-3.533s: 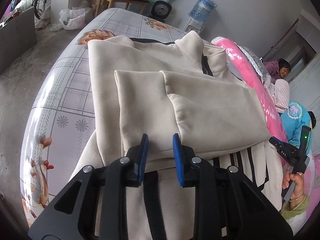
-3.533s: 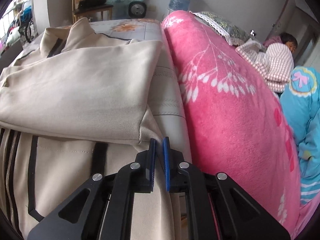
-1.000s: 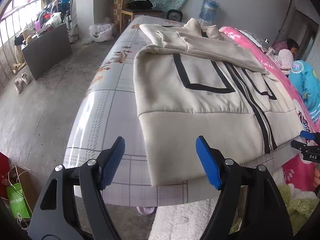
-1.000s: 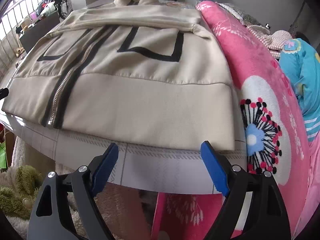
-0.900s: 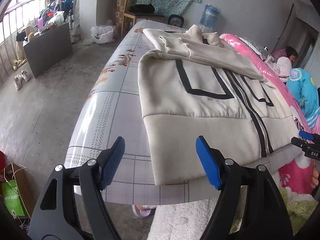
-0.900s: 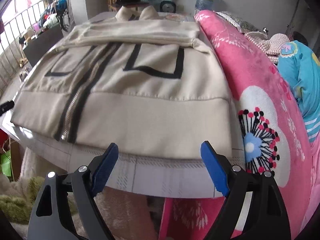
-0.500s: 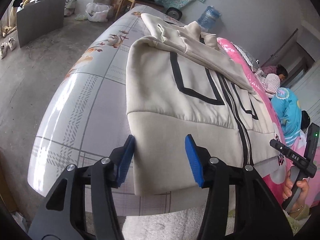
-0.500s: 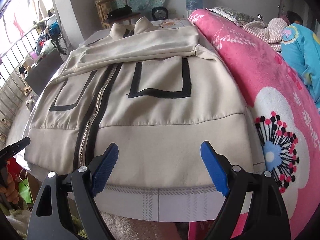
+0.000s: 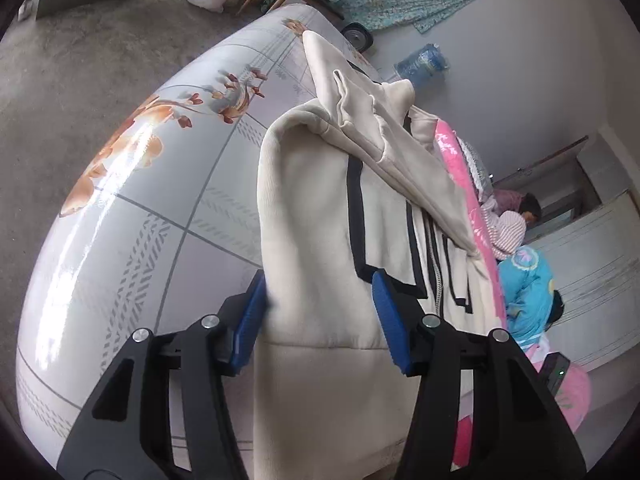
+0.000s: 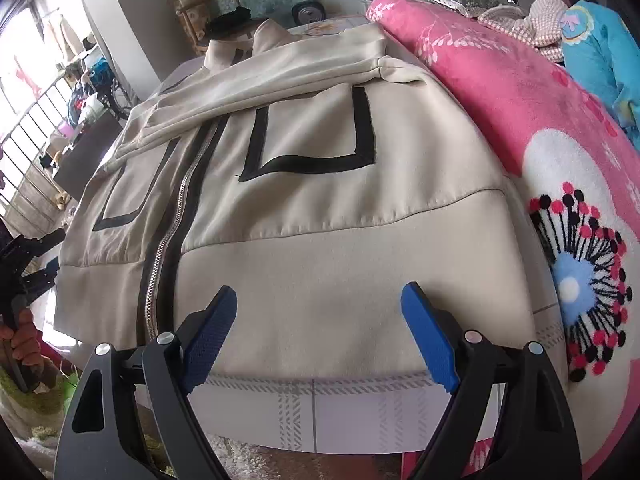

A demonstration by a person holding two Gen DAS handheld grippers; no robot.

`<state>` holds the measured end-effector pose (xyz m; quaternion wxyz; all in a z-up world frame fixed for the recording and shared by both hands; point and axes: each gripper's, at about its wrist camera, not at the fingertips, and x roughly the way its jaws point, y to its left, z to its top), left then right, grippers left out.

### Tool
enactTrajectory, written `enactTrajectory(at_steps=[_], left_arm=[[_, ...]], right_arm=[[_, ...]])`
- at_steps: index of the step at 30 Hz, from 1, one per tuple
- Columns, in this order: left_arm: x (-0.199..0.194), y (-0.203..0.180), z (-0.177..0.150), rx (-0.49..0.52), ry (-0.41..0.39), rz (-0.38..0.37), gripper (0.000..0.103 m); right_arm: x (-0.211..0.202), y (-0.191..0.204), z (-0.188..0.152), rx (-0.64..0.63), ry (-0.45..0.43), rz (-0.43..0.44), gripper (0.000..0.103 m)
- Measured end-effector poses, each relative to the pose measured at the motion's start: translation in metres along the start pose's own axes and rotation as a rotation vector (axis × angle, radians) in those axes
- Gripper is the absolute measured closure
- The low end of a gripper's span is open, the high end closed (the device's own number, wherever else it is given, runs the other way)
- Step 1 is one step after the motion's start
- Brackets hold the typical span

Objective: Fold large clothes
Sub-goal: 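Grasp the jacket hem with the left tool and lift it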

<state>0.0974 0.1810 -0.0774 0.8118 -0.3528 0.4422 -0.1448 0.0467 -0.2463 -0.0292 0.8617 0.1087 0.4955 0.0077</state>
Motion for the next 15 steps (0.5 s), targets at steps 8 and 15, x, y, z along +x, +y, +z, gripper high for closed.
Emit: enactTrajectory(at_steps=[8, 15], left_arm=[[0.015, 0.005, 0.027, -0.070, 0.026, -0.028, 0.052], [-0.001, -0.004, 0.009, -0.038, 0.059, -0.092, 0.051]], right_arm=[[-0.001, -0.002, -0.001, 0.007, -0.006, 0.027, 0.021], [0.002, -0.003, 0.002, 0.015, -0.007, 0.044, 0.021]])
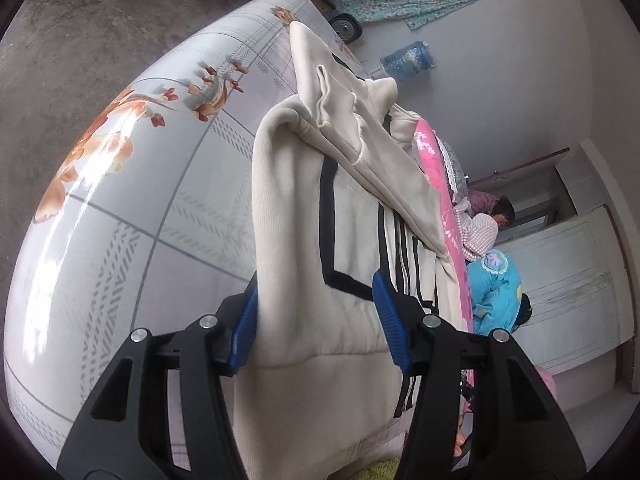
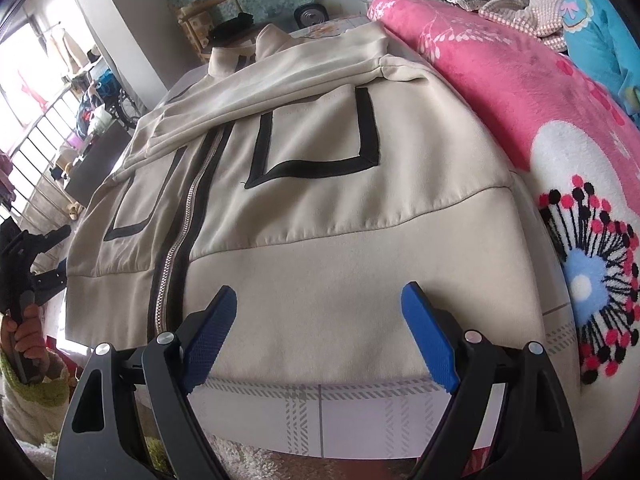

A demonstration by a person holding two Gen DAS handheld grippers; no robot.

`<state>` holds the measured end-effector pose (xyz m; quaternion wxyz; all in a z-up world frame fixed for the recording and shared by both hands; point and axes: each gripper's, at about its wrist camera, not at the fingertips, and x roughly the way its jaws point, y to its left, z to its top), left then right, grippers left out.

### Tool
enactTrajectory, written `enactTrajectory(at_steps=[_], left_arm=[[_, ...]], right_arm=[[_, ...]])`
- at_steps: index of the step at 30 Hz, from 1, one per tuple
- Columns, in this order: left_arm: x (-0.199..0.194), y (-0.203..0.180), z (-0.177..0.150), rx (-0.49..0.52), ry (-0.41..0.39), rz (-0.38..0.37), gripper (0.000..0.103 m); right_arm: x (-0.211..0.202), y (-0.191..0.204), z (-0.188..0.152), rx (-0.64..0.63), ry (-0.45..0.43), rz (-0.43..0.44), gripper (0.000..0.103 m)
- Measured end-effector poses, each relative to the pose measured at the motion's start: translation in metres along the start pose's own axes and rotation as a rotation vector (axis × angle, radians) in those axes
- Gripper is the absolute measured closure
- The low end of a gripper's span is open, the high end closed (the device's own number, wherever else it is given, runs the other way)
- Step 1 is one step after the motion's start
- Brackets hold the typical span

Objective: Fold large clothes
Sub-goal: 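Grasp the jacket hem with the left tool and lift it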

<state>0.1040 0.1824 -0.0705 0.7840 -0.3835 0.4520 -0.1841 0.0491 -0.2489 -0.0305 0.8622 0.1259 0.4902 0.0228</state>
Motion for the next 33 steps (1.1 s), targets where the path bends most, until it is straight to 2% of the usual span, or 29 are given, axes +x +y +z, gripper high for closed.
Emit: enactTrajectory(at_steps=[4, 9, 13, 17, 21, 24, 30, 33], left_arm=[[-0.014, 0.002, -0.018, 0.011, 0.019, 0.008, 0.051], [-0.021, 0.008, -0.048, -0.013, 0.062, -0.030, 0.051], [-0.020, -0.003, -0.064, 0.047, 0.039, 0.019, 0.051], [-0.015, -0.019, -0.064, 0.120, 0.003, 0.064, 0.051], [-0.006, -0.035, -0.065, 0.216, -0.001, 0.214, 0.053], [0.003, -0.043, -0.069, 0.279, 0.012, 0.345, 0.060], [0.008, -0.050, -0.074, 0.355, -0.002, 0.465, 0.068], [0.008, -0.050, -0.073, 0.365, -0.003, 0.483, 0.070]], right_arm=[[0.002, 0.001, 0.001, -0.005, 0.003, 0.001, 0.021], [0.002, 0.001, 0.001, -0.004, 0.001, 0.003, 0.021], [0.003, 0.002, 0.001, -0.010, 0.001, -0.001, 0.021], [0.003, 0.007, 0.004, -0.013, 0.000, 0.005, 0.021], [0.002, 0.018, 0.011, -0.034, -0.024, -0.007, 0.021], [0.005, 0.029, 0.012, -0.079, -0.031, -0.054, 0.021], [0.023, 0.038, 0.003, -0.138, 0.014, -0.113, 0.014], [0.028, 0.042, -0.002, -0.174, 0.012, -0.136, 0.010]])
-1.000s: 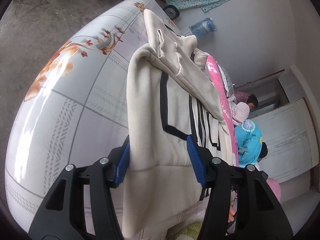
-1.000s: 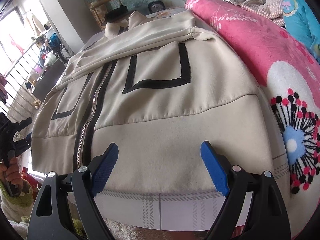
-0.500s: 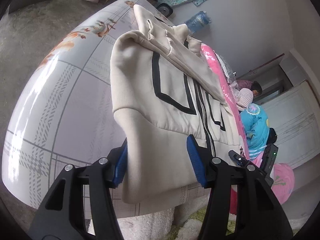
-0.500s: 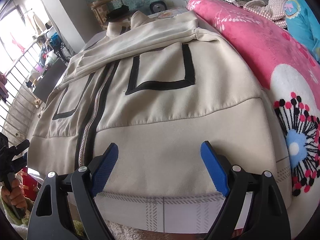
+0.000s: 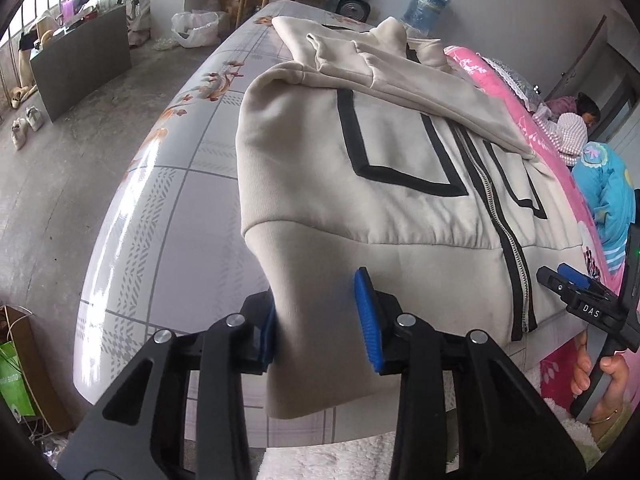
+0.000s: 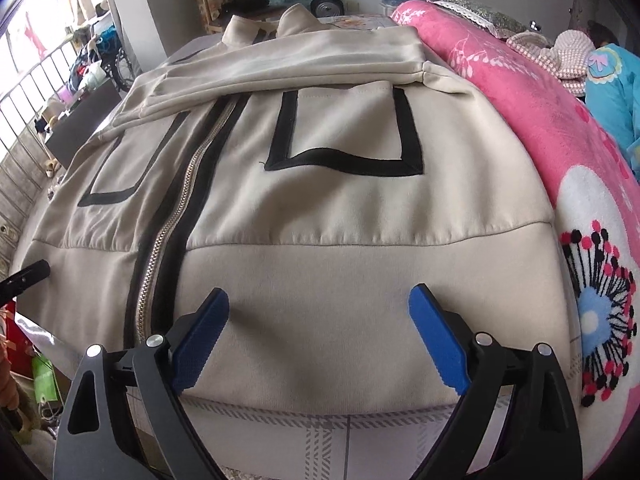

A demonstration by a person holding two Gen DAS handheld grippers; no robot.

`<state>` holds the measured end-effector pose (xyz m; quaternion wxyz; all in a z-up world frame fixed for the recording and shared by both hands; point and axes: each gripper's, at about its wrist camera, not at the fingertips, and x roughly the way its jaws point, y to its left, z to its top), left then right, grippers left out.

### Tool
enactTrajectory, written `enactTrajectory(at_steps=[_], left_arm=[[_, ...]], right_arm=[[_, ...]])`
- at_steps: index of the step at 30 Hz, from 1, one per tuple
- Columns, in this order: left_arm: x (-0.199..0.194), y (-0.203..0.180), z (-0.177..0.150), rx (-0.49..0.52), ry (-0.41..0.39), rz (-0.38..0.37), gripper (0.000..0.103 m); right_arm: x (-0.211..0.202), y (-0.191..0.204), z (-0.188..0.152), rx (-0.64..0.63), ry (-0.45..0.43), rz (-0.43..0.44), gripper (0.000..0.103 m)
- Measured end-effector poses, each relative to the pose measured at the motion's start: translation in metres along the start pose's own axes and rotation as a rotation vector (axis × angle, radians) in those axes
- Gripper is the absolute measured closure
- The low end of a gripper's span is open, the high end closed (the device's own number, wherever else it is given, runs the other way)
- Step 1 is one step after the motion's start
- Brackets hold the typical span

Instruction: Fold large clothes

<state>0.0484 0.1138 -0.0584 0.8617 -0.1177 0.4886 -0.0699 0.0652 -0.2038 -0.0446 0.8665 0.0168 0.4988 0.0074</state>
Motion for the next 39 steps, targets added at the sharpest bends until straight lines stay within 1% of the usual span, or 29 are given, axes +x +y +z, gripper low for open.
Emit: enactTrajectory(at_steps=[1, 3, 6, 9, 12, 17, 23, 31, 39], left_arm=[[0.000, 0.000, 0.001, 0.001, 0.000, 0.004, 0.071], [0.001, -0.001, 0.002, 0.006, 0.002, 0.012, 0.072], [0.001, -0.004, 0.001, 0.023, 0.005, 0.033, 0.072], [0.002, -0.009, 0.000, 0.043, 0.005, 0.056, 0.072], [0.002, -0.011, -0.001, 0.052, 0.005, 0.068, 0.072], [0.002, -0.011, 0.000, 0.053, 0.006, 0.070, 0.072], [0.002, -0.011, 0.000, 0.053, 0.007, 0.071, 0.072], [0.004, -0.012, 0.001, 0.061, 0.016, 0.076, 0.072], [0.004, -0.014, 0.002, 0.064, 0.017, 0.087, 0.072]], right_arm=[[0.001, 0.003, -0.001, -0.014, 0.004, -0.009, 0.007], [0.002, 0.007, -0.003, -0.038, 0.001, -0.032, 0.006], [0.003, 0.004, -0.004, -0.017, -0.006, -0.022, 0.006], [0.003, 0.004, -0.005, -0.025, -0.015, -0.023, 0.006], [0.003, 0.004, -0.004, -0.022, -0.005, -0.017, 0.006], [0.003, 0.005, -0.004, -0.013, 0.005, -0.027, 0.006], [0.002, 0.005, -0.007, -0.007, -0.013, -0.031, 0.006], [0.002, 0.004, -0.005, 0.002, 0.011, -0.033, 0.006], [0.003, 0.004, -0.004, 0.014, 0.015, -0.037, 0.006]])
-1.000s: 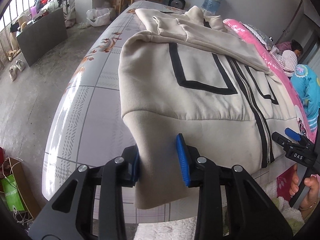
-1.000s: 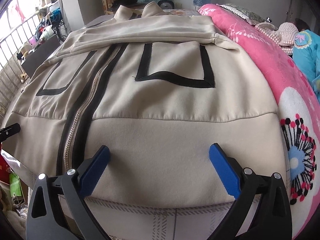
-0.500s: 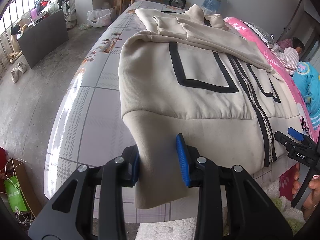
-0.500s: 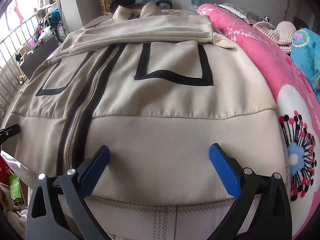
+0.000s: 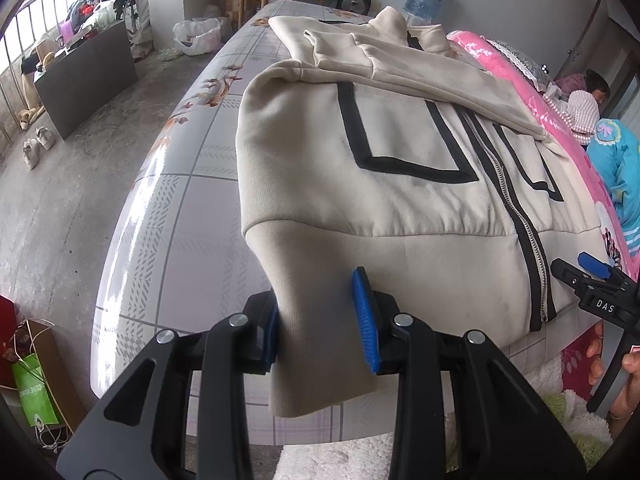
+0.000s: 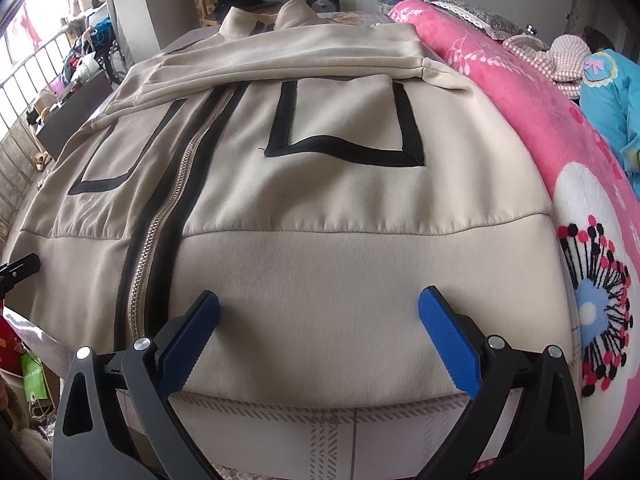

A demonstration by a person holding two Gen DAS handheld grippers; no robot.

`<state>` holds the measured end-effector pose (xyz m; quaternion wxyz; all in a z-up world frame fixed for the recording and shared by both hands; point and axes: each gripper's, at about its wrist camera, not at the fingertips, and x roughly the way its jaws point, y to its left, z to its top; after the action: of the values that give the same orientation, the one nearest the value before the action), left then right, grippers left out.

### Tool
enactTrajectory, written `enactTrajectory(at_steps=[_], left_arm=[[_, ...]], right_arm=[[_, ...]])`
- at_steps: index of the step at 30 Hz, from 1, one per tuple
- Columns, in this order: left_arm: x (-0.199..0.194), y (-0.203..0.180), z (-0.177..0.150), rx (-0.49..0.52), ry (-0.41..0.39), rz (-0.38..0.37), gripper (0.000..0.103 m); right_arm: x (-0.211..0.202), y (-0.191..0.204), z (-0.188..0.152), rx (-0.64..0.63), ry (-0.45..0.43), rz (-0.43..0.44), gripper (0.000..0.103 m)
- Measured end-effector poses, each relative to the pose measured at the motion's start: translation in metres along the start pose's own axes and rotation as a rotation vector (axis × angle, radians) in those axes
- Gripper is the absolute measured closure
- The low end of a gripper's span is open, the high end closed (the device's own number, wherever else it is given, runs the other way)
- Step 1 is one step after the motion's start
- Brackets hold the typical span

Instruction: Fold large clothes

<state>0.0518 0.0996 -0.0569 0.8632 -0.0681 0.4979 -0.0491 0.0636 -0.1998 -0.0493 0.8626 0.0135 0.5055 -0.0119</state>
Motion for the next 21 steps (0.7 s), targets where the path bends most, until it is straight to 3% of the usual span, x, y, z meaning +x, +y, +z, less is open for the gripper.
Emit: enactTrajectory(at_steps=[21], left_arm=[[0.0015, -0.0022, 0.0018, 0.010, 0.009, 0.006, 0.072]], right_arm=[[-0.0004, 0.0004, 0.0000, 0.004, -0.001, -0.005, 0.006]])
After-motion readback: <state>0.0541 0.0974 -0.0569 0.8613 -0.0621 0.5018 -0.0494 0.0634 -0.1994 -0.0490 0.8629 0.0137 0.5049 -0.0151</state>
